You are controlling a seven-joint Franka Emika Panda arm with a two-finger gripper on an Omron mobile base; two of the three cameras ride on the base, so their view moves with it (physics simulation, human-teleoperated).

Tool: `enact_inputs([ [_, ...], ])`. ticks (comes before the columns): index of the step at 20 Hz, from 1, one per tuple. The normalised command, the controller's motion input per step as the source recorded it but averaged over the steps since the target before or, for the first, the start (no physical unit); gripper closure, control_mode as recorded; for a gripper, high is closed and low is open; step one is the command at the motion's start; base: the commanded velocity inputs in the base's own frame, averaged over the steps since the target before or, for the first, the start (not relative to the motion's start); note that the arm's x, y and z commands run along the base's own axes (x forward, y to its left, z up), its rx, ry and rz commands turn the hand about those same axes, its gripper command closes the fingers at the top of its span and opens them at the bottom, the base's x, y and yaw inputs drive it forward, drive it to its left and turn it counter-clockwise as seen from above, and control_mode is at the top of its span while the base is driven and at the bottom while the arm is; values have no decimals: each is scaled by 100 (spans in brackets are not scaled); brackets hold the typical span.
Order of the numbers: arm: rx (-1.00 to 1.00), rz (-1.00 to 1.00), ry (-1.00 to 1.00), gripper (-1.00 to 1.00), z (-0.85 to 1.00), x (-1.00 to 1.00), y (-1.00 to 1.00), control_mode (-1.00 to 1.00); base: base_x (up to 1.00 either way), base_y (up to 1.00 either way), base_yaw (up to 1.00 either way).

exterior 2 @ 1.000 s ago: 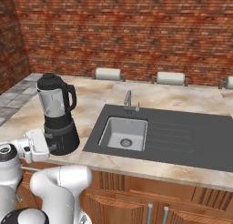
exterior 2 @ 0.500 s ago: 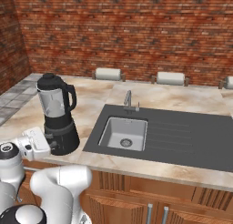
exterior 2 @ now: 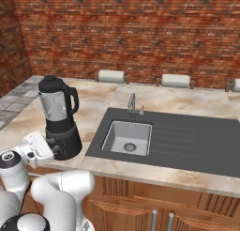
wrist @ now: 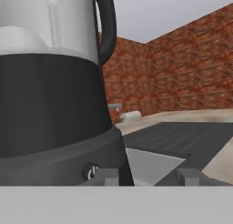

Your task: Open the blender lid, put the tangerine in the blender, close the lid, and start the blender.

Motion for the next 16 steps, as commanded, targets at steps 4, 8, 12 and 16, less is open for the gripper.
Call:
enact_inputs([
  [4,0,17,-17,-100,0,9,-27,-100,0,0,0],
  [8,0,15,-19,-100,7,0,-18,-100,0,0,0],
  [12,0,10,-13,-100,28,0,-2,-100,0,0,0],
  [16,0,6,-10,-100,31,0,0,-100,0,0,0],
])
